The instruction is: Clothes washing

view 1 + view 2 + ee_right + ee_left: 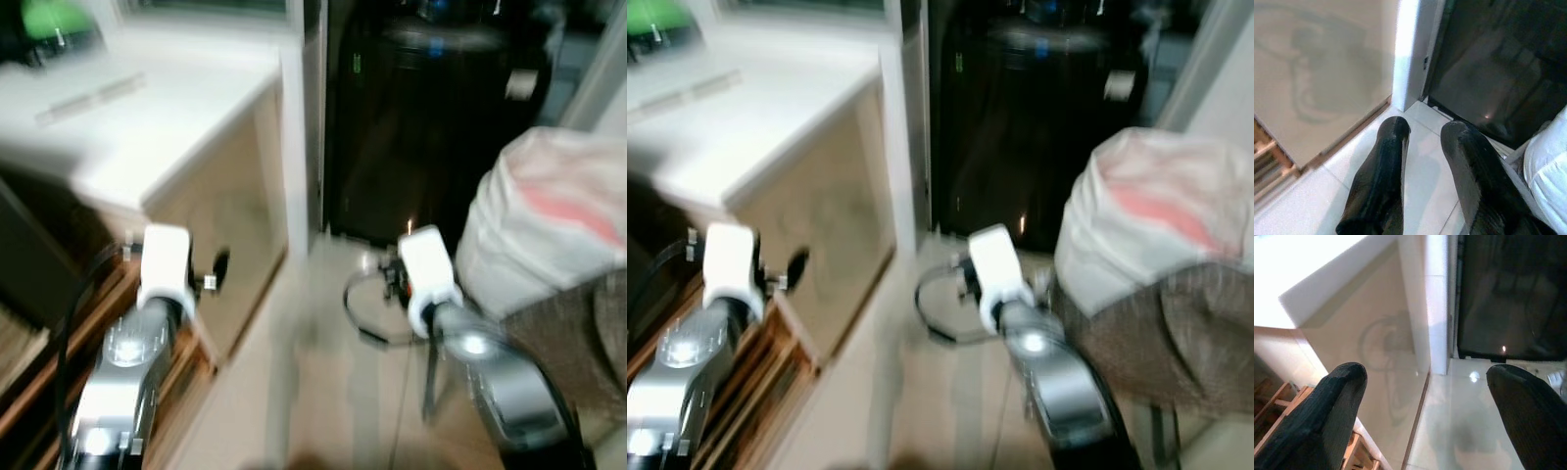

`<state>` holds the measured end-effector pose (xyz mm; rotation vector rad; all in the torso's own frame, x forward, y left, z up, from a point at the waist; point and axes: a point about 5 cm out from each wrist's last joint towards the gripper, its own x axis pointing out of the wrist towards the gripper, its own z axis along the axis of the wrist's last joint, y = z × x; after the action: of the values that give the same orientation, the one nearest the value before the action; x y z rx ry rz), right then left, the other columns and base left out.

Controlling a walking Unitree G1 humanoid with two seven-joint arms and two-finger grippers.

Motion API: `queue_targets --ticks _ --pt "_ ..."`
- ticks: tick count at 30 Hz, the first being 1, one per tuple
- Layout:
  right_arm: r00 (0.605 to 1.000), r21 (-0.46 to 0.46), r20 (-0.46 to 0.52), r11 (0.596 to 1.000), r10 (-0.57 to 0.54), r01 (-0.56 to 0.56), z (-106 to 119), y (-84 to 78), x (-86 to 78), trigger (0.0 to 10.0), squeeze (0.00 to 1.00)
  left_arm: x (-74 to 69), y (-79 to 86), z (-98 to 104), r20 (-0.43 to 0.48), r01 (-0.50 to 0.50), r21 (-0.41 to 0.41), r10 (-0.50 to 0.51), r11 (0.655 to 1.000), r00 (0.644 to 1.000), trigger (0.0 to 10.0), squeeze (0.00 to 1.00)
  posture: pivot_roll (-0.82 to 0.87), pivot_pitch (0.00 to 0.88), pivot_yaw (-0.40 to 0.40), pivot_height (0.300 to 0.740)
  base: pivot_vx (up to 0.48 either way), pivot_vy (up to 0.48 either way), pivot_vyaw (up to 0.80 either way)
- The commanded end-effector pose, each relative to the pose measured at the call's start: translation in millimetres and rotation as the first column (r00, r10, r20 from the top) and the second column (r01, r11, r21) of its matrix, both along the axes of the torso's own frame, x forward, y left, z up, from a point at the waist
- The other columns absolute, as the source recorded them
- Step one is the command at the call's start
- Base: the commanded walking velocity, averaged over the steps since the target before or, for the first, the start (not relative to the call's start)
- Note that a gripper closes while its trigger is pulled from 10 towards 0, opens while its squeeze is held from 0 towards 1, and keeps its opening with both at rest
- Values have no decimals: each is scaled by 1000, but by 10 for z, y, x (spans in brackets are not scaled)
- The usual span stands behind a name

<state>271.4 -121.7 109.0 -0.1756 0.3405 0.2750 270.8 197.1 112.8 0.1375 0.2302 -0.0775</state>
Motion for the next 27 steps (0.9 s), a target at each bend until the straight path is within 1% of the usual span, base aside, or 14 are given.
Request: queue_targets --ticks 1,2,4,7,8,10,12,13,14,17,20,21,24,27 --pt "998 68 64 998 -11 7 154 52 41 10000 0 42 -35 133 63 32 2 -32 999 997 10000 0 84 0 28 740 0 0 0" --pt "997 112 77 993 -29 21 198 55 58 10000 0 72 -59 203 95 38 -14 -37 999 995 10000 0 84 0 28 740 0 0 0" --pt "996 157 73 987 -57 45 213 39 86 10000 0 124 -86 250 100 50 -13 -48 999 994 10000 0 84 0 29 740 0 0 0" --pt "999 116 -15 992 -50 51 -15 4 81 10000 0 136 -60 0 -17 84 46 -84 995 996 10000 0 84 0 29 740 0 0 0" --pt "989 107 -143 993 -35 51 -339 -19 13 10000 0 77 11 -307 -127 86 36 -81 996 989 10000 0 75 0 40 740 0 0 0" --pt "973 87 -229 994 -43 64 -593 -58 -55 10000 0 13 89 -546 -204 57 24 -51 998 978 10000 0 74 0 43 740 0 0 0" --pt "950 10 -297 995 -96 103 -863 -156 -124 10000 0 -79 191 -813 -300 -8 -1 7 1000 954 10000 0 79 0 37 740 0 0 0" --pt "928 -34 -349 992 -128 124 -1049 -217 -196 10000 0 -156 262 -982 -356 -31 31 40 999 934 10000 0 80 0 36 740 0 0 0" --pt "885 -85 -435 986 -166 144 -1319 -298 -346 10000 0 -307 341 -1231 -454 -59 51 76 997 888 10000 0 79 0 35 740 0 0 0" --pt "849 -130 -493 981 -188 142 -1500 -359 -493 10000 0 -435 365 -1389 -511 -97 30 98 995 854 10000 0 81 0 33 740 0 0 0" --pt "820 -128 -549 986 -163 110 -1643 -364 -634 10000 0 -574 347 -1537 -563 -94 24 91 995 821 10000 0 77 0 30 740 0 0 0" --pt "820 -128 -549 986 -163 110 -1643 -364 -634 10000 0 -574 347 -1537 -563 -94 24 91 995 821 10000 0 77 0 30 740 0 0 0" --pt "805 -124 -577 989 -137 80 -1759 -331 -715 10000 0 -696 251 -1683 -600 -107 -28 69 994 797 10000 0 70 0 30 740 0 0 800" --pt "805 -111 -577 989 -141 94 -1793 -304 -711 10000 0 -739 164 -1751 -612 -122 -72 53 990 789 10000 0 71 0 23 740 0 0 800"
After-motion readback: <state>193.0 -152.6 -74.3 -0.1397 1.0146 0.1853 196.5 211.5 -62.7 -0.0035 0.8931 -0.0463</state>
